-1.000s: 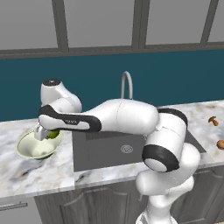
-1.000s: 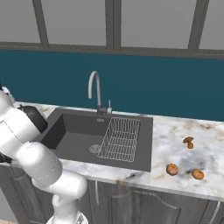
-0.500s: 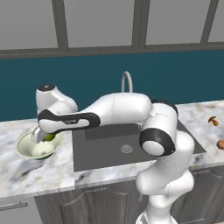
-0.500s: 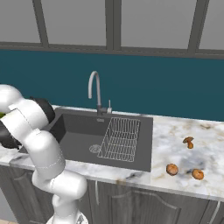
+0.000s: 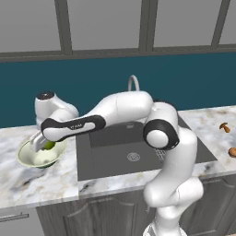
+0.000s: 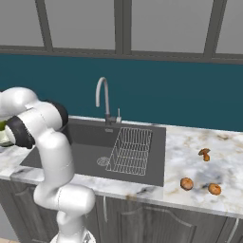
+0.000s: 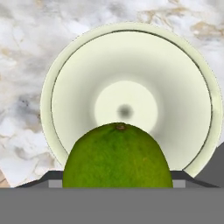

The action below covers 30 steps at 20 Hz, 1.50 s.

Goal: There is a mixed pile of frozen fruits and vegetables on the counter. Locate all the frozen vegetables and place the items in a bowl on the counter. Take all the frozen fruits and defrost them in a running sink.

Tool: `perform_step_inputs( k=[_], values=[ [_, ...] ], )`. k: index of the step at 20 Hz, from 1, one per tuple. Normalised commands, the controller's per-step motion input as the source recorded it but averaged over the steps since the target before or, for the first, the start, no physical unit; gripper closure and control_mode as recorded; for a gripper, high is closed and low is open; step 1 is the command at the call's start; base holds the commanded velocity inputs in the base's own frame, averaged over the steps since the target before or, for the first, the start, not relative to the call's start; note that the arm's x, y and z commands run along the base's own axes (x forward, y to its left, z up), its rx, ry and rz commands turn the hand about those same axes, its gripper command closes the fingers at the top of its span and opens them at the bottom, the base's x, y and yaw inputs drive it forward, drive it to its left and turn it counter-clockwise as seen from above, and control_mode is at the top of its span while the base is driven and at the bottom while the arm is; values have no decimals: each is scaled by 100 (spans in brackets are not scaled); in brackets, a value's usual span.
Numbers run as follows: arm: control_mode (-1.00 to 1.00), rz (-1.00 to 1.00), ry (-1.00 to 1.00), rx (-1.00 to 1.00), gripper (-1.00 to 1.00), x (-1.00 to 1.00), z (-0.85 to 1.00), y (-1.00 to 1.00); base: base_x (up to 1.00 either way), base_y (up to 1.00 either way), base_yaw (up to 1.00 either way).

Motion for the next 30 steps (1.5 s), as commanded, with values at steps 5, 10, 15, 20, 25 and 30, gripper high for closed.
perform_step_inputs(
  k=[5, 10, 15, 20, 25, 30],
  values=[
    [-100, 0, 0, 0, 100, 17, -12, 13, 0, 0, 0],
    [-100, 0, 0, 0, 100, 15, -15, 9, 0, 0, 0],
    [-100, 0, 0, 0, 100, 12, -16, 4, 0, 0, 0],
    [-100, 0, 0, 0, 100, 10, -17, 0, 0, 0, 0],
    [-100, 0, 1, 0, 100, 8, -21, 0, 0, 0, 0],
    [-100, 0, 0, 0, 100, 8, -23, 0, 0, 0, 0]
  ],
)
